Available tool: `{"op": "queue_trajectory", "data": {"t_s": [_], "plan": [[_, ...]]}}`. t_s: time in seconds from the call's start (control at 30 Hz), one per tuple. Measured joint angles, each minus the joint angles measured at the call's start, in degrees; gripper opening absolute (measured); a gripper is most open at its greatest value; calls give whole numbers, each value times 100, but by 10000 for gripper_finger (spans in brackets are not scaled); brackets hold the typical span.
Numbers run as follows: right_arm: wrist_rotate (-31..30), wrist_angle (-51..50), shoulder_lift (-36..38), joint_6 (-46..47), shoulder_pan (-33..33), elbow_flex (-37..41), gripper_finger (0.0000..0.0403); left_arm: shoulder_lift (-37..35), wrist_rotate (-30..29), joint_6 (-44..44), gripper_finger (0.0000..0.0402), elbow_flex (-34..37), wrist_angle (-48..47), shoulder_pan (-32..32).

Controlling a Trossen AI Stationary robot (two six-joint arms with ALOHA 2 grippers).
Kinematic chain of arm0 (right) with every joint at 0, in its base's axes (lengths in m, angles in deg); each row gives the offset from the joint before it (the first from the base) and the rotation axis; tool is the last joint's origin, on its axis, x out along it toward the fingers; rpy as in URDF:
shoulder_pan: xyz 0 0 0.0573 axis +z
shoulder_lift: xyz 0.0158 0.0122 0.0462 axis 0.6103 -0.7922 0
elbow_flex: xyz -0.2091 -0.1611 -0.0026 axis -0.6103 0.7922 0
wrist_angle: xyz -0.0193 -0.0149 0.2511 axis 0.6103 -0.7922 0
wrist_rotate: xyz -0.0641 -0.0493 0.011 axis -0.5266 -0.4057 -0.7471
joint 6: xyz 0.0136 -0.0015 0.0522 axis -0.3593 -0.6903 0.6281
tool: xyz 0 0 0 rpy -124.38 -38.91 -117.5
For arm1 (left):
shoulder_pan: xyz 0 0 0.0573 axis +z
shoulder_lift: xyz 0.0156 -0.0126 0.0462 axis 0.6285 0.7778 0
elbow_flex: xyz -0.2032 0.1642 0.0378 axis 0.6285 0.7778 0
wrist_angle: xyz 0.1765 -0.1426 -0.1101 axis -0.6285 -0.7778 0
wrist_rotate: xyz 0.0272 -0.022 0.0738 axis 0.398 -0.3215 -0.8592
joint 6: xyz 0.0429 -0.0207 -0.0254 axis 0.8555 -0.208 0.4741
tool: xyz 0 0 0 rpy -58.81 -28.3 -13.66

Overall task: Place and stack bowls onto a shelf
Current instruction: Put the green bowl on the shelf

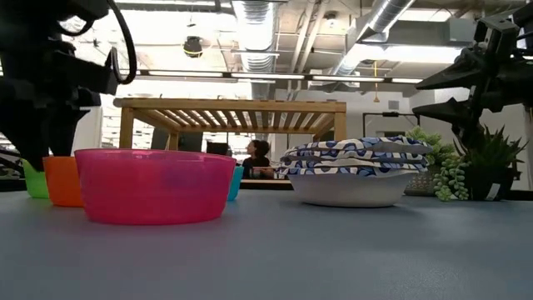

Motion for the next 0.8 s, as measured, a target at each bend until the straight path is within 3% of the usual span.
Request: {"op": "queue_trajectory", "data": {"t_s": [0.23,0.37,0.57,0.8], "plan": [[2,0,-1,2,0,-1,218,2,220,-298,187,272,265,0],[2,0,-1,2,0,0,218,2,263,-309,135,272,265,0],[2,0,-1,4,1,-1,218,2,169,-186,15,272,265,2],[2,-2,-1,4,-1,1,218,2,198,-219,1,245,237,2]]}}
